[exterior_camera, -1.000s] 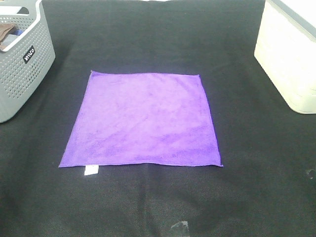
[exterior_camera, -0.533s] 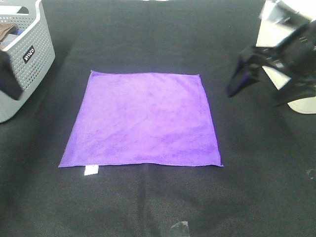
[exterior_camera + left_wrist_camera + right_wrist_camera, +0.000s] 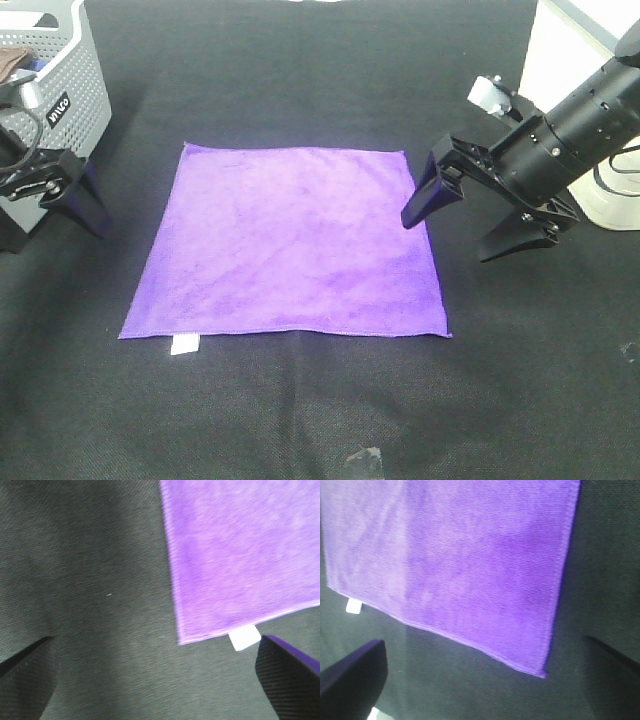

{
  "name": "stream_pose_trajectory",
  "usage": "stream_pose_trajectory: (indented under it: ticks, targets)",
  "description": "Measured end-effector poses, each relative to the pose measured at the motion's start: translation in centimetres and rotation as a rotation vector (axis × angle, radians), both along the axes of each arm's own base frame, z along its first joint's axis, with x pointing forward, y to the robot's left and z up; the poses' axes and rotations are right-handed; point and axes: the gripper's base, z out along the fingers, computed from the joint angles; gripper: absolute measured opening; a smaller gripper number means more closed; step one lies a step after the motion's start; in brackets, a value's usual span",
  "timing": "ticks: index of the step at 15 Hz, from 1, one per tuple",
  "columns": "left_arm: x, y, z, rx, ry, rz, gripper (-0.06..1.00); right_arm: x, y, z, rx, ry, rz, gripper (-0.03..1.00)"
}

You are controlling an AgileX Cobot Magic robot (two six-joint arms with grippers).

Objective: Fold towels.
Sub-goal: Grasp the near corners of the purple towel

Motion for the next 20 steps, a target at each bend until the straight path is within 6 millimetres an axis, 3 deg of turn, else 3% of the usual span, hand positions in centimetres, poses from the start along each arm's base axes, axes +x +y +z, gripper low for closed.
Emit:
stream_pose_trajectory:
  ticks: [4,11,16,20]
  targets:
    - [0.4,-0.8,-1.9,-0.102,0.061,0.015,0.99,0.1,0.0,-0.6,-0.006,0.014,0.002,0.95]
    - [0.9,-2.3,-4.6,-0.118,0.093,-0.013,0.99,0.4,-0.5,-5.9,-0.09,0.117,0.045,0.95]
    - [1.2,-2.6,-7.2,-0.105,0.128,-0.023,0.99,0.5,-0.7,-5.9,-0.113,0.112,0.056,0.94]
    - [1.2,-2.6,-7.5,-0.107,0.134,-0.03,0.99,0.5,-0.7,-5.9,-0.114,0.112,0.057,0.94]
